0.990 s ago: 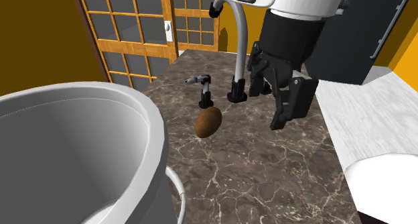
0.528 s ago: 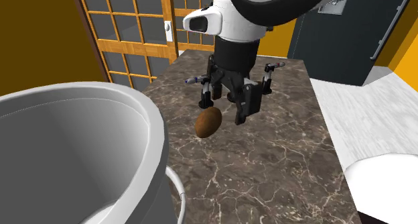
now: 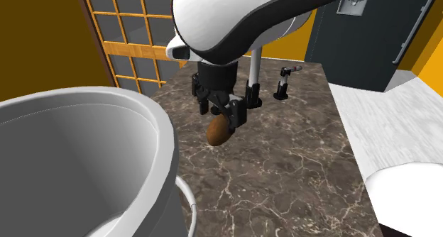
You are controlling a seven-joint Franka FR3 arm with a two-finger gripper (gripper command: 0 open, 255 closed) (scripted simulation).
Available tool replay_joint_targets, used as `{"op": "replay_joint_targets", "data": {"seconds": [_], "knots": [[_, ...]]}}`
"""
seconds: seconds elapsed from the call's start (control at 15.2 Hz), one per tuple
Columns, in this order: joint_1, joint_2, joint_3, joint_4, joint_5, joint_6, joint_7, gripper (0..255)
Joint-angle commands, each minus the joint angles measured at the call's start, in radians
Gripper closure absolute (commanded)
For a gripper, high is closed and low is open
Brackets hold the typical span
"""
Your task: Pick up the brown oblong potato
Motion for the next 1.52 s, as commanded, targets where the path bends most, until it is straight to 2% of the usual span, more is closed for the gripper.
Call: {"op": "replay_joint_targets", "data": {"seconds": [0.0, 0.33, 0.4, 0.99, 1.45], "knots": [[-0.001, 0.013, 0.003, -0.01, 0.006, 0.023, -0.006, 0], [-0.003, 0.032, 0.006, -0.035, 0.015, 0.065, -0.012, 0], [-0.004, 0.033, 0.006, -0.033, 0.016, 0.064, -0.012, 255], [-0.003, 0.032, 0.006, -0.035, 0.015, 0.065, -0.012, 255], [0.0, -0.002, 0.0, 0.018, -0.002, -0.019, -0.001, 255]]}}
